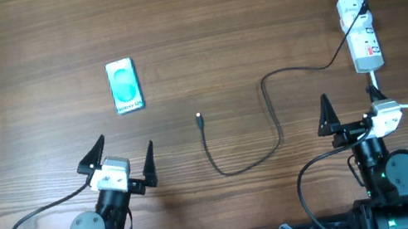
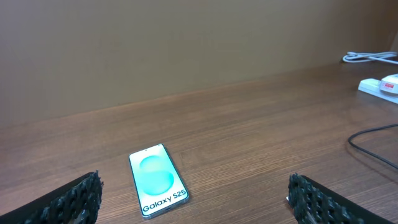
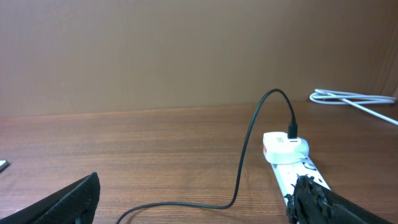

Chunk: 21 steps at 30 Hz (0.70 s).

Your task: Plug charger to phone and switch on socket

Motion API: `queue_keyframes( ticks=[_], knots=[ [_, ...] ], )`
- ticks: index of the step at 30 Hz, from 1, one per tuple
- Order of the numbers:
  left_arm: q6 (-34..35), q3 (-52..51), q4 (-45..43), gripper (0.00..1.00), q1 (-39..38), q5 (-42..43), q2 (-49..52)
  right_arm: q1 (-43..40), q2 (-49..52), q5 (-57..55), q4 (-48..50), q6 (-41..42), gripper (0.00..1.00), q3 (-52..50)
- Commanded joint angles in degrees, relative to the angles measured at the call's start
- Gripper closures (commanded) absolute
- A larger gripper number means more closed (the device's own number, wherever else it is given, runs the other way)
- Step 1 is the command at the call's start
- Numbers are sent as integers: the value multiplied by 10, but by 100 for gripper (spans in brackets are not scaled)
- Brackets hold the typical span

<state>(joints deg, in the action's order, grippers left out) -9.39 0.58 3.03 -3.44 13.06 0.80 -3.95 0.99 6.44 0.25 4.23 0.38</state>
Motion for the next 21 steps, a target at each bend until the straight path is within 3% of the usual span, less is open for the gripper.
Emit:
queue_keyframes(
  ticks=[1, 21],
  knots=[
    [-7, -3, 3, 0, -3, -9, -7, -2, 0, 9, 2, 3, 0, -1],
    [-7, -3, 3, 0, -9, -9, -7, -2, 0, 9, 2, 3, 0, -1]
  ],
)
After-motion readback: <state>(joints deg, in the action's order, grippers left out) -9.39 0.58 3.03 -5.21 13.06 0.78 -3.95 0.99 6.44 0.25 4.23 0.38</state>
